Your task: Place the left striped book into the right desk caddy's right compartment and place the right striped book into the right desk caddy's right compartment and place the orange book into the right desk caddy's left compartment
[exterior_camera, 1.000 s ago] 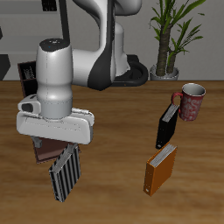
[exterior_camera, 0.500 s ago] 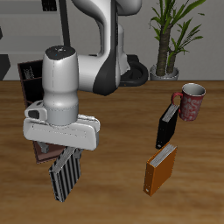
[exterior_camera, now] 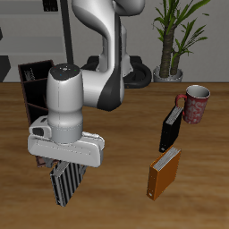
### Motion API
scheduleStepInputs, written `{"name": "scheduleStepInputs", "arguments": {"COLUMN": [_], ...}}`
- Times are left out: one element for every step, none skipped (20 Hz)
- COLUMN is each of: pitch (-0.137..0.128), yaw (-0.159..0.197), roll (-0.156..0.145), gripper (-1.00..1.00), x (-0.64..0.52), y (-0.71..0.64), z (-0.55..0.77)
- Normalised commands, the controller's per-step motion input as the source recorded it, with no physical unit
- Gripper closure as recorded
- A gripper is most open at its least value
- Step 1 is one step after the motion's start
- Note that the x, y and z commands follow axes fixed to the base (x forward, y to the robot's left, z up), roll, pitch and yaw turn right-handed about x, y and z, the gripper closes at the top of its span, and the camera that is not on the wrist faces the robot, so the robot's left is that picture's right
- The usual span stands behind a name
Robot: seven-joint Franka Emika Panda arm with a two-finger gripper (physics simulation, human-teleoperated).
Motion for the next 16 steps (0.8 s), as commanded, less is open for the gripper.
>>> {"name": "scheduleStepInputs", "arguments": {"pitch": [0.036,0.042,0.023,0.0,0.043,0.031,0.058,0.028,0.066,0.087,-0.003,0.048,0.022,-0.001,0.0,0.008], "yaw": [-0.041,0.053,0.027,0.0,-0.056,-0.029,0.073,-0.025,0.007,0.039,0.067,0.007,-0.039,0.048,0.0,-0.017], "roll": [0.019,0.008,0.013,0.0,0.01,-0.023,0.0,-0.002,-0.054,0.003,0.018,-0.044,0.019,-0.001,0.0,-0.015], "gripper": [-1.0,-1.0,-1.0,-1.0,-1.0,-1.0,-1.0,-1.0,-1.0,-1.0,-1.0,1.0,1.0,1.0,1.0,1.0], "x": [-0.01,0.02,-0.03,-0.07,0.02,0.02,0.02,0.03,0.0,0.01,0.0,0.0,0.02,-0.09,-0.02,-0.01], "y": [-0.04,0.05,0.01,0.08,-0.06,-0.08,0.03,-0.11,-0.13,-0.06,-0.08,-0.16,-0.06,-0.09,0.04,-0.02], "z": [-0.16,-0.16,-0.17,0.01,-0.14,-0.21,-0.21,-0.18,-0.23,-0.22,-0.22,-0.16,-0.11,-0.12,0.0,-0.04]}}
